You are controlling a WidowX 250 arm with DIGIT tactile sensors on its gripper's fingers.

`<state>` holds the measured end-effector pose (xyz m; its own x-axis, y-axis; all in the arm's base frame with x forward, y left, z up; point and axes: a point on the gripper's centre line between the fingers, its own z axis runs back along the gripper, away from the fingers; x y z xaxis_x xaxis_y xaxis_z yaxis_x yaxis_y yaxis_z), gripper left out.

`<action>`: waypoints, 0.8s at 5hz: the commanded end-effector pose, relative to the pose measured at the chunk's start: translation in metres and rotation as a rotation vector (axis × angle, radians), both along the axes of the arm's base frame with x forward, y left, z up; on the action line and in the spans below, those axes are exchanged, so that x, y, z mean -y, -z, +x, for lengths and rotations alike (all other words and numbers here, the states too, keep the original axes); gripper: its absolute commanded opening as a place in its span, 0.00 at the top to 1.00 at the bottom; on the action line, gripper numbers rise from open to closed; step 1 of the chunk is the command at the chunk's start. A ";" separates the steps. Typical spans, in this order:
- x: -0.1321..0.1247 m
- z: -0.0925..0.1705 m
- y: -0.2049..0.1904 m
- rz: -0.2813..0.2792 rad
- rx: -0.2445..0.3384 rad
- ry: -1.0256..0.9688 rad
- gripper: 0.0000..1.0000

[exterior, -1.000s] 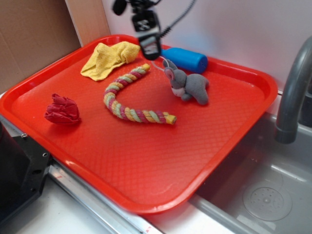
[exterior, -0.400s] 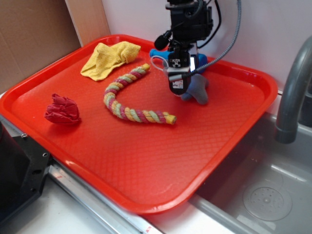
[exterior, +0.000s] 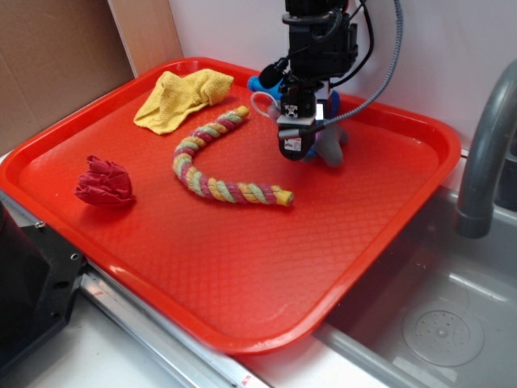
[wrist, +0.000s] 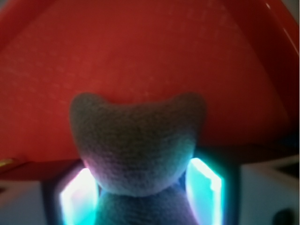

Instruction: Grab the gray animal.

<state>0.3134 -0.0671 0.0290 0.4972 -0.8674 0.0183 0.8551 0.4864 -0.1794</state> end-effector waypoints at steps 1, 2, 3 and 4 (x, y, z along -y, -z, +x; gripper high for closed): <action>0.008 -0.004 -0.002 0.026 0.036 -0.013 1.00; 0.005 -0.007 -0.014 0.038 0.049 -0.023 1.00; -0.003 -0.015 -0.063 0.151 0.072 -0.272 1.00; -0.012 -0.027 -0.113 0.185 0.054 -0.521 1.00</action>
<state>0.2829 -0.0434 0.1212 0.8557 -0.4951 -0.1508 0.4942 0.8681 -0.0459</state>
